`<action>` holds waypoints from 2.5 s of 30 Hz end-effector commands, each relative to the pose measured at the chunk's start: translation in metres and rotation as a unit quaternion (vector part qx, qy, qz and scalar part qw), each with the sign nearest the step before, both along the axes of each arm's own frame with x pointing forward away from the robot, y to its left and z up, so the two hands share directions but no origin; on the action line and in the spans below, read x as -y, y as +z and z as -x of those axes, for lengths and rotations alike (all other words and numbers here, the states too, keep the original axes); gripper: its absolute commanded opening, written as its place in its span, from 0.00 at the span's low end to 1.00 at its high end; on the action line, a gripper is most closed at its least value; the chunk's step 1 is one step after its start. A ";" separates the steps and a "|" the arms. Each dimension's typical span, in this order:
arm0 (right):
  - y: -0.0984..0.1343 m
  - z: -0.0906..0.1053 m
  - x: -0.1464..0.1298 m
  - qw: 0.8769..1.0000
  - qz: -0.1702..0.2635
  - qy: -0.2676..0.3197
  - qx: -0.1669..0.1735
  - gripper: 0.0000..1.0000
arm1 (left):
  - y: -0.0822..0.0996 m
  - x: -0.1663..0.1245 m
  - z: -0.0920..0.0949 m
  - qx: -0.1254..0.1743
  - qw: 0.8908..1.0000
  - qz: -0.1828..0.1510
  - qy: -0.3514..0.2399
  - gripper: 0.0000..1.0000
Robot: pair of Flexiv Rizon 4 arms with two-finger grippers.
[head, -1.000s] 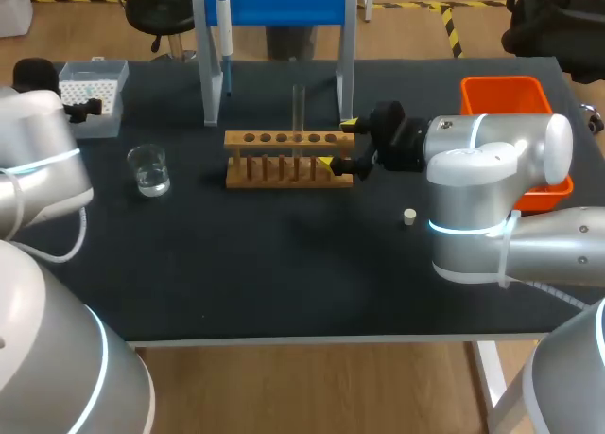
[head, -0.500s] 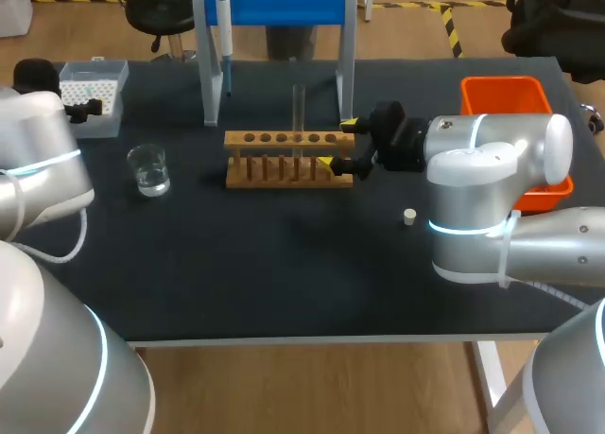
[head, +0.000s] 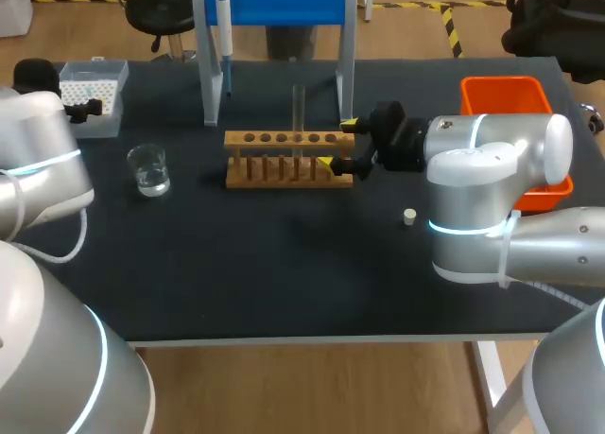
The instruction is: Invert the test tube, pick up the pipette, mount the tip to pipette, aspirate from beaker and dispense into the tube, eject the tip, return the pipette, and cap with the stopper.
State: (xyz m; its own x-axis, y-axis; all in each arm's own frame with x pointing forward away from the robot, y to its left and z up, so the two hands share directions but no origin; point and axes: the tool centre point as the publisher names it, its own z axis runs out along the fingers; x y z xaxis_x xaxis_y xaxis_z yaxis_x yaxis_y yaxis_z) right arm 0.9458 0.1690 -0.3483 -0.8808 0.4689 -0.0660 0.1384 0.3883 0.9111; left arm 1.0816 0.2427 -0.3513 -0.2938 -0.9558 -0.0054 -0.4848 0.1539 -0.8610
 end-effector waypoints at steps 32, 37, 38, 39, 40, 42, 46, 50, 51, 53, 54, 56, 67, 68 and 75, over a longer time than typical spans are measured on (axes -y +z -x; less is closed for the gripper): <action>-0.001 0.000 0.000 1.000 -0.001 -0.001 0.001 1.00 | 0.006 0.006 -0.015 0.006 1.000 -0.009 0.021 1.00; -0.001 0.000 0.000 1.000 -0.001 -0.001 0.001 1.00 | 0.004 0.007 -0.019 0.000 1.000 -0.015 0.013 1.00; -0.001 0.000 0.000 1.000 -0.001 -0.001 0.001 1.00 | 0.004 0.007 -0.020 0.001 1.000 -0.009 0.009 1.00; -0.001 0.000 0.000 1.000 -0.001 -0.001 0.001 1.00 | 0.004 0.007 -0.020 0.001 1.000 -0.008 0.010 1.00; -0.001 0.000 0.000 1.000 -0.001 -0.001 0.001 1.00 | 0.004 0.007 -0.021 0.001 1.000 -0.010 0.010 1.00; -0.001 0.000 0.000 1.000 -0.001 -0.001 0.001 1.00 | 0.003 0.007 -0.023 0.001 1.000 -0.009 0.009 1.00; -0.001 0.000 0.000 1.000 -0.001 -0.001 0.001 1.00 | 0.002 0.006 -0.026 0.004 1.000 -0.005 0.012 1.00; -0.001 0.000 0.000 1.000 -0.001 -0.001 0.001 1.00 | 0.001 0.005 -0.029 0.007 1.000 -0.008 0.016 1.00; -0.001 0.000 0.000 1.000 -0.001 -0.001 0.001 1.00 | 0.001 0.004 -0.030 0.008 1.000 -0.008 0.016 1.00; -0.001 0.000 0.000 1.000 -0.001 -0.001 0.001 1.00 | 0.000 0.004 -0.031 0.009 1.000 -0.007 0.015 1.00; -0.001 0.000 0.000 1.000 -0.001 -0.001 0.001 1.00 | 0.000 0.005 -0.032 0.010 1.000 -0.007 0.014 0.76; -0.001 0.000 0.000 1.000 -0.001 -0.001 0.001 1.00 | -0.001 0.006 -0.034 0.009 1.000 -0.008 0.014 0.49; -0.001 0.000 0.000 1.000 -0.001 -0.001 0.001 1.00 | -0.006 0.008 -0.038 0.015 1.000 0.001 0.016 0.46; -0.001 0.000 0.000 1.000 -0.001 -0.001 0.001 1.00 | -0.007 0.007 -0.039 0.017 1.000 0.002 0.017 0.46; -0.001 0.000 0.000 1.000 -0.001 -0.001 0.001 1.00 | -0.009 0.005 -0.040 0.023 1.000 0.004 0.020 0.47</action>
